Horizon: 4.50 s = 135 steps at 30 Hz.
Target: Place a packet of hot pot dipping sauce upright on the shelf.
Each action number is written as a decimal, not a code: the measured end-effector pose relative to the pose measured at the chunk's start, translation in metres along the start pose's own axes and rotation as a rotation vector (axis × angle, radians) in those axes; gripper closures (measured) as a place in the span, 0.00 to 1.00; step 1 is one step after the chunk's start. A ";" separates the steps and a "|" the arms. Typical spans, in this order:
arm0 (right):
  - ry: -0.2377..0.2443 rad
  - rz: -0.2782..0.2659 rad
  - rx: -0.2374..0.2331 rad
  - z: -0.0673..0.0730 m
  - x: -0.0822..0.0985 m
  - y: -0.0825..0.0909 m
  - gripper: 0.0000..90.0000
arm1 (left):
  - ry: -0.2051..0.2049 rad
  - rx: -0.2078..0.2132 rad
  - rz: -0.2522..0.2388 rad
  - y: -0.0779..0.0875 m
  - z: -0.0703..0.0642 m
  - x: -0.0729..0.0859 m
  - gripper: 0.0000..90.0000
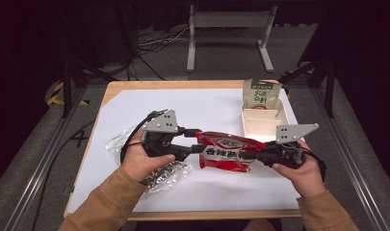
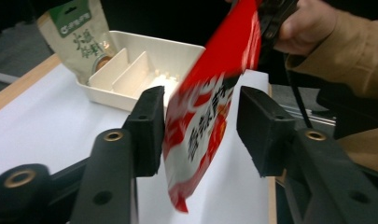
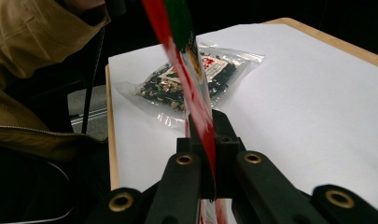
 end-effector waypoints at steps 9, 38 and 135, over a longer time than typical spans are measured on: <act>0.014 -0.005 0.023 -0.009 -0.019 0.016 1.00 | 0.072 -0.041 -0.028 0.004 0.007 0.025 0.55; 0.041 -0.046 0.150 -0.061 -0.048 0.054 0.99 | 0.161 -0.120 -0.022 0.012 0.020 0.061 0.51; -0.105 -0.022 0.370 -0.212 0.001 0.050 0.98 | 0.252 -0.229 -0.019 0.048 0.026 0.094 0.46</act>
Point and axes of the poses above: each handheld gripper's, and its own axes: y roughly backward along the jaws, x roughly out of its underside, z roughly to its left, the point moved 4 cm from there along -y, roughly forward along the jaws, and after that the axes turned 6 degrees about -y, right-handed, at the moved point
